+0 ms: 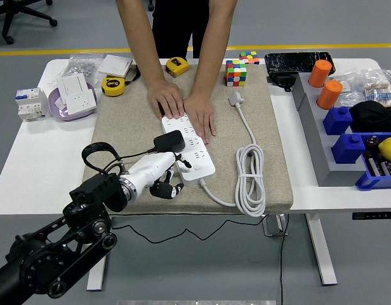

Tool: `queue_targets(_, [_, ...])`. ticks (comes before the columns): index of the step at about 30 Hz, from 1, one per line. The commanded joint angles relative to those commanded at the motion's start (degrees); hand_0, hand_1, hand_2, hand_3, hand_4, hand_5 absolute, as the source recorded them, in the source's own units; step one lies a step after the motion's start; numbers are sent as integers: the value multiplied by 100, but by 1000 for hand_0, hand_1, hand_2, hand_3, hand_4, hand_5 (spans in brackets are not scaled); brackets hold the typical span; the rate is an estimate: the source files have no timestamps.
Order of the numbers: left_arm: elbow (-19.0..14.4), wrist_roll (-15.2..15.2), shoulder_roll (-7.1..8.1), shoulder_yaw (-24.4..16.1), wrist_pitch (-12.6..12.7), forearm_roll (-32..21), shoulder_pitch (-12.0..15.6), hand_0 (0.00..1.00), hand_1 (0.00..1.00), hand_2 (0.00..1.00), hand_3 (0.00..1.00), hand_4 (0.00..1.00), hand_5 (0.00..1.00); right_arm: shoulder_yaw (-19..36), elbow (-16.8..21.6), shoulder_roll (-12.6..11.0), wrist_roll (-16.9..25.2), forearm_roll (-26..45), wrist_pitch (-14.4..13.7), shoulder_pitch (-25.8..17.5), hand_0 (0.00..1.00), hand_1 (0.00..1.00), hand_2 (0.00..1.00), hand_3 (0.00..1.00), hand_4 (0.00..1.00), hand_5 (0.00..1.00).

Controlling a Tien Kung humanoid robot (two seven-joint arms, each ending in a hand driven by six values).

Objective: Pick up the plug,place it near the board,insert it into the board,press the button

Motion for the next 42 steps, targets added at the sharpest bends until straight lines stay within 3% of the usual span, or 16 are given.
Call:
queue_targets(1, [30, -4, -12, 26, 13, -5, -19, 127, 22, 151, 865, 639, 2, -19, 0, 1, 5, 15, -1, -1, 844, 732, 704, 648, 944, 607])
queue_targets(12, [360, -42, -134, 136, 45, -13, -146, 127, 22, 151, 869, 639, 2, -69, 0, -3, 8, 26, 2, -7, 844, 732, 704, 648, 944, 606])
queue_targets(42, [443, -3, -196, 262, -68, -41, -216, 128, 22, 154, 846, 623, 2, -34, 0, -6, 10, 22, -4, 16, 843, 732, 704, 648, 944, 605])
